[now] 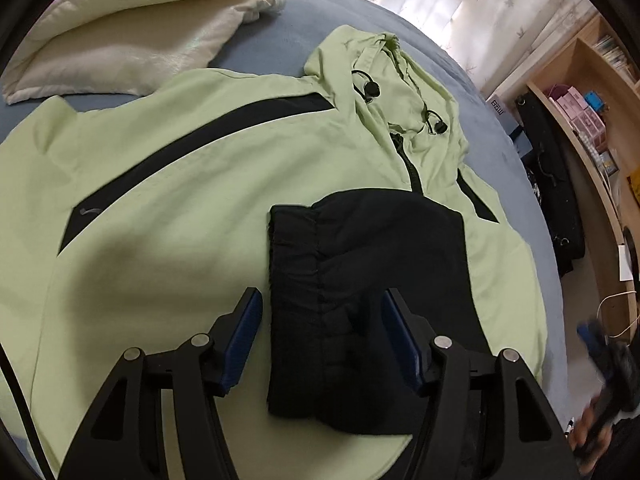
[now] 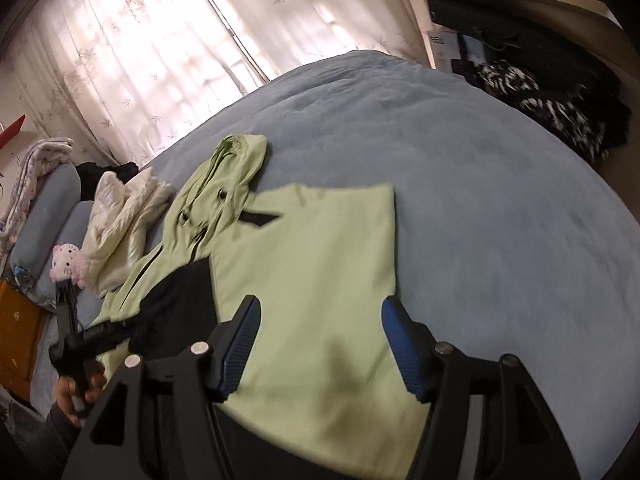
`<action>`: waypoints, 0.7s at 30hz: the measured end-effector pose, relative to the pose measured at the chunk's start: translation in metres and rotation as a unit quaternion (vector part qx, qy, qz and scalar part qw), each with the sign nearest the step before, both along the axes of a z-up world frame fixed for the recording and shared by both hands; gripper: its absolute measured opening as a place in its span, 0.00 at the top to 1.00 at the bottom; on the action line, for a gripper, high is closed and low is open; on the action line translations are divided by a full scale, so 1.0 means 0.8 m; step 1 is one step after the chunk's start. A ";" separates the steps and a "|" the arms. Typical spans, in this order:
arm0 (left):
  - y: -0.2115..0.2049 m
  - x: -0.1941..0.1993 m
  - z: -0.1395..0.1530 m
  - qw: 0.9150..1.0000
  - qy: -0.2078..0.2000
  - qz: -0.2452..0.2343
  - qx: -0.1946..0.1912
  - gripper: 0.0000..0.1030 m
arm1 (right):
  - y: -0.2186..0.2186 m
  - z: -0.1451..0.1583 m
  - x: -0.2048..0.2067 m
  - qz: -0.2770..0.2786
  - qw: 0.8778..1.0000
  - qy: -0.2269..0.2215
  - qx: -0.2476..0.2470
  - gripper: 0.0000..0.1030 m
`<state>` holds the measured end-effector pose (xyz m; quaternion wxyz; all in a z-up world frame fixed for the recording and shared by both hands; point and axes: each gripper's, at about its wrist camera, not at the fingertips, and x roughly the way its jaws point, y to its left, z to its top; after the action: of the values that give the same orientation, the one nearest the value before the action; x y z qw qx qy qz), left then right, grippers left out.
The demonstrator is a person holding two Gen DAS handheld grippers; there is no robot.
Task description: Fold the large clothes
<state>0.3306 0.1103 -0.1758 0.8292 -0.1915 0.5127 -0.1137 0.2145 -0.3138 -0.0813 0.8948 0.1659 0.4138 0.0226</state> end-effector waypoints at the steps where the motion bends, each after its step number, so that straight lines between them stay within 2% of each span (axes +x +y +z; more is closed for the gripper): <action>1: -0.003 0.003 0.000 1.000 -0.003 -0.001 0.001 0.42 | -0.003 -0.005 0.015 0.002 1.000 0.008 -0.003 0.39; 3: -0.001 0.003 -0.001 1.000 -0.004 -0.001 -0.002 0.47 | -0.017 -0.031 0.061 0.000 0.999 0.050 0.009 0.39; 4: 0.000 0.003 -0.002 1.000 -0.004 0.000 0.000 0.57 | -0.024 -0.042 0.077 -0.003 0.998 0.064 0.023 0.39; 6: -0.003 0.006 -0.004 1.000 0.002 -0.001 0.006 0.69 | -0.039 -0.072 0.107 -0.020 0.994 0.094 0.045 0.39; 9: -0.003 0.007 -0.003 1.000 0.000 -0.001 0.010 0.74 | -0.049 -0.103 0.133 -0.018 0.990 0.114 0.078 0.39; 10: -0.004 0.007 -0.001 1.000 -0.004 0.000 0.014 0.75 | -0.049 -0.108 0.136 -0.015 0.989 0.112 0.092 0.41; 11: -0.006 0.008 0.002 1.000 -0.008 0.001 0.020 0.76 | -0.047 -0.109 0.138 -0.008 0.989 0.107 0.100 0.55; 12: -0.008 0.008 0.005 0.999 -0.016 0.001 0.028 0.77 | -0.043 -0.107 0.142 0.003 0.991 0.103 0.090 0.70; 13: -0.013 0.006 0.011 0.999 -0.030 0.002 0.039 0.77 | -0.037 -0.100 0.143 0.009 0.993 0.095 0.063 0.96; 15: -0.016 0.005 0.019 0.997 -0.050 0.003 0.052 0.77 | -0.026 -0.076 0.143 0.011 0.998 0.058 -0.003 0.96; 17: -0.023 0.004 0.022 0.995 -0.064 0.008 0.074 0.77 | -0.022 -0.059 0.143 -0.001 0.999 0.029 -0.043 0.96; 19: -0.030 0.006 0.012 0.993 -0.057 0.011 0.107 0.77 | -0.025 -0.069 0.156 -0.012 0.995 0.051 -0.085 0.96; 21: -0.032 0.008 -0.003 0.991 -0.045 0.013 0.123 0.76 | -0.029 -0.086 0.166 -0.011 0.992 0.092 -0.089 0.95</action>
<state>0.3370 0.0851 -0.1781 0.8700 -0.0892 0.4826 -0.0475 0.3471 -0.3368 -0.1499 0.8641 0.0917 0.4933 -0.0393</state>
